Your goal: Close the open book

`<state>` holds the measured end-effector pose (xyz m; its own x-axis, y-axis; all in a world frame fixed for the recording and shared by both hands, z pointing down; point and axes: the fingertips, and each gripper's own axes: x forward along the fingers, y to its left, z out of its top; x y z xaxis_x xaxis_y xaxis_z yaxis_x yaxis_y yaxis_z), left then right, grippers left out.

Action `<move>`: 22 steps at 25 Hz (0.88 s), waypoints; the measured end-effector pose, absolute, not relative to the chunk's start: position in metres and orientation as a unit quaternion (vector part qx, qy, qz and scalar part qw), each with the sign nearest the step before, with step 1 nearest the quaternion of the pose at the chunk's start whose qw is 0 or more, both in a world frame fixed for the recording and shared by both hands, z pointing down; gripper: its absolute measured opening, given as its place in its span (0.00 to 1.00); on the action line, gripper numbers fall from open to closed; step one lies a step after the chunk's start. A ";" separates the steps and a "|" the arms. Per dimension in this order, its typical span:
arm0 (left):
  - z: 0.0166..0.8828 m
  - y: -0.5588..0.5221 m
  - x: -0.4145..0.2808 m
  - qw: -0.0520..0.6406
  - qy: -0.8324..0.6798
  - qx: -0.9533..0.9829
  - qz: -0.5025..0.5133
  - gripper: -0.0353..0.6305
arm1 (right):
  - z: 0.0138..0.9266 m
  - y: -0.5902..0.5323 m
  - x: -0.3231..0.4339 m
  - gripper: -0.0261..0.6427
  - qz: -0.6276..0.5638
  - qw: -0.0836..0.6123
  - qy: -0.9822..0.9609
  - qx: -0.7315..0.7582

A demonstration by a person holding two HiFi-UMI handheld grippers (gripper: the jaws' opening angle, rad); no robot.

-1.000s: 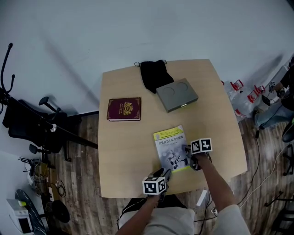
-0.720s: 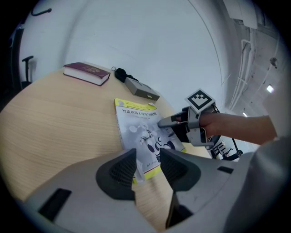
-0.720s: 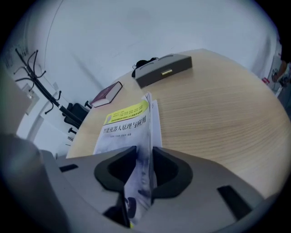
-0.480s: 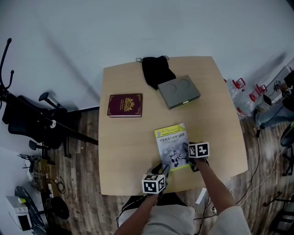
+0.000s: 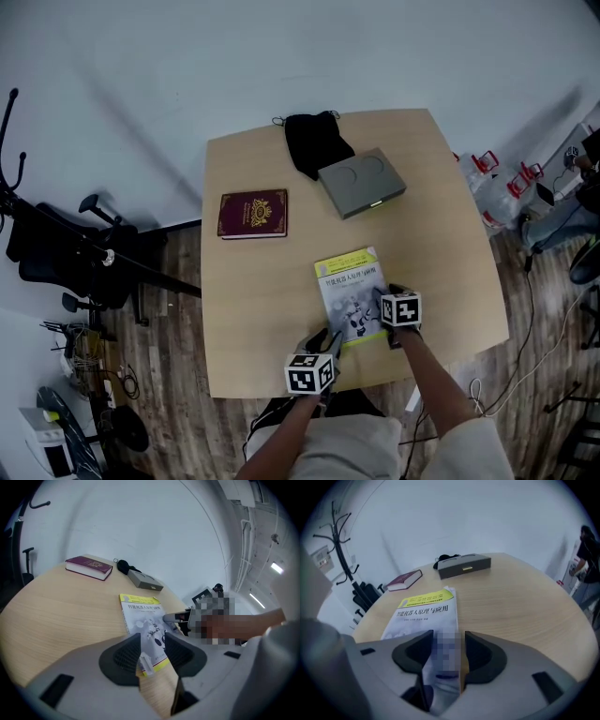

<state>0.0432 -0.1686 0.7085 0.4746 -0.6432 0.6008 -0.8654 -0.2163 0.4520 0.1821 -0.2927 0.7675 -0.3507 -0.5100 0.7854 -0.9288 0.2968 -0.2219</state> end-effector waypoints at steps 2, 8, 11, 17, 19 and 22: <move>0.708 -0.167 0.041 0.388 -0.493 0.765 0.142 0.30 | 0.769 -0.291 0.187 0.40 0.367 0.276 -0.740 0.492; 0.698 -0.175 0.038 0.380 -0.490 0.774 0.127 0.30 | 0.759 -0.278 0.191 0.42 0.335 0.274 -0.750 0.501; 0.691 -0.178 0.035 0.370 -0.485 0.782 0.129 0.30 | 0.751 -0.260 0.189 0.42 0.321 0.276 -0.755 0.500; 0.667 -0.180 0.031 0.351 -0.478 0.797 0.113 0.30 | 0.723 -0.228 0.182 0.42 0.290 0.259 -0.766 0.512; 0.661 -0.178 0.028 0.343 -0.472 0.804 0.115 0.30 | 0.714 -0.213 0.177 0.42 0.294 0.246 -0.766 0.516; 0.651 -0.171 0.022 0.326 -0.461 0.816 0.123 0.30 | 0.699 -0.192 0.172 0.42 0.295 0.225 -0.764 0.527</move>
